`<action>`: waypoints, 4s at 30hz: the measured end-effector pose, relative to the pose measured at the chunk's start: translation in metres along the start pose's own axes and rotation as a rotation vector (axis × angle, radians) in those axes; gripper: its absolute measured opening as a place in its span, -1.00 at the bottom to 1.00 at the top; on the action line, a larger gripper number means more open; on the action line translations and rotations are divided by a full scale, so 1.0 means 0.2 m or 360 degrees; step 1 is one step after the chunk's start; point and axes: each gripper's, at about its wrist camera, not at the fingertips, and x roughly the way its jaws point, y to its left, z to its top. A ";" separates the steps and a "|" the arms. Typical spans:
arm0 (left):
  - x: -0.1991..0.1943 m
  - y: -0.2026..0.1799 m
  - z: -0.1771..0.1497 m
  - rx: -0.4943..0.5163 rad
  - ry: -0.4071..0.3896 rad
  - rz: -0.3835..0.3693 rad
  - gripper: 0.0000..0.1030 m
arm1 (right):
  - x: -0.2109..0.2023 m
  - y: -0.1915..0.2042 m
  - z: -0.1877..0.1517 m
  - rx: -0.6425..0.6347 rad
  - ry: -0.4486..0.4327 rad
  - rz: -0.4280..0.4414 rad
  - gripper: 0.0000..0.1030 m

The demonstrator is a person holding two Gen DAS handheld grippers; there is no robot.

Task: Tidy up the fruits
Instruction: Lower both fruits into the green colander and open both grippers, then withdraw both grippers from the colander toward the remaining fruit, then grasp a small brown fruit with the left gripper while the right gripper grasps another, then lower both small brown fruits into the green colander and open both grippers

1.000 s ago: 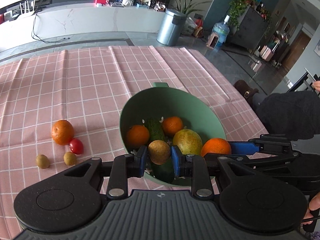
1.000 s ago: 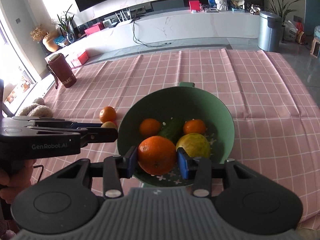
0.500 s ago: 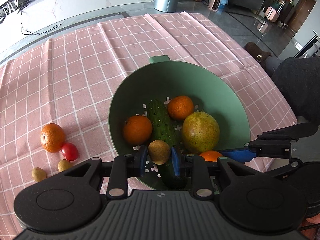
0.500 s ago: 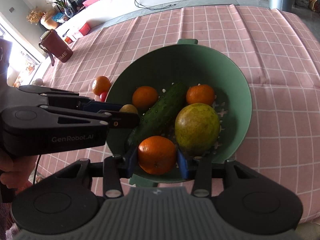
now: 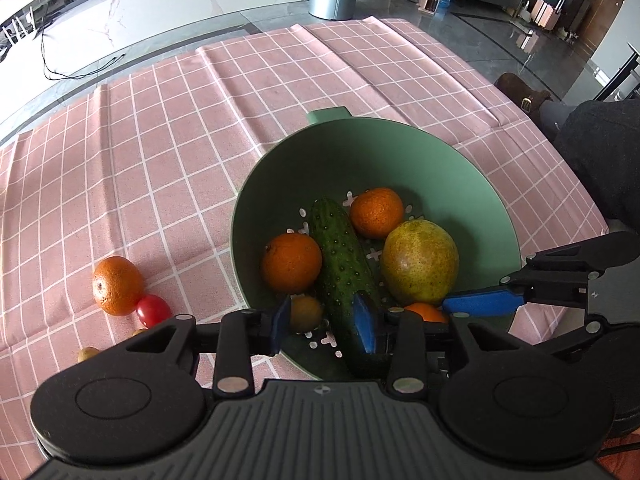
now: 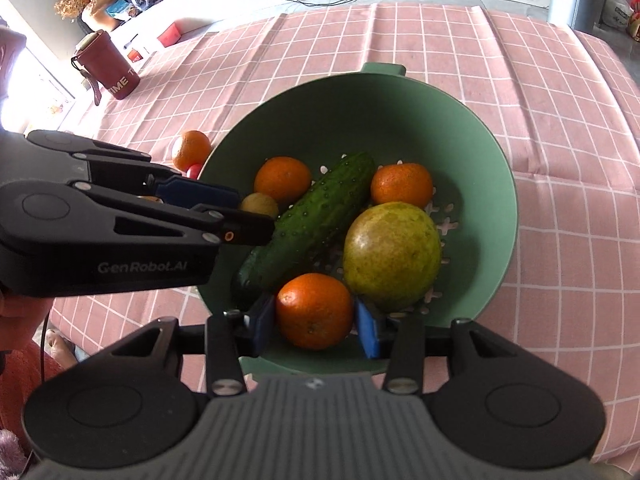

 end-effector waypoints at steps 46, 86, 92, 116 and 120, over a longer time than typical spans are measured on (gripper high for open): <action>-0.16 0.75 -0.57 -0.0506 -0.0502 0.0253 -0.31 | 0.40 0.87 -0.06 -0.0439 -0.0720 -0.0203 -0.49; -0.04 0.79 -0.54 -0.0438 -0.0438 0.0191 -0.43 | 0.63 0.82 0.02 -0.0408 -0.0607 -0.0198 -0.62; -0.07 0.78 -0.54 -0.0438 -0.0473 0.0209 -0.43 | 0.62 0.82 0.01 -0.0393 -0.0611 -0.0182 -0.66; -0.29 0.18 -0.28 -0.0168 -0.0620 0.0038 -0.43 | -0.20 0.39 -0.07 -0.0164 -0.0724 -0.0226 -0.67; -0.20 0.07 -0.16 -0.0046 -0.0565 0.0041 -0.43 | -0.24 0.22 -0.05 -0.0085 -0.0701 -0.0292 -0.67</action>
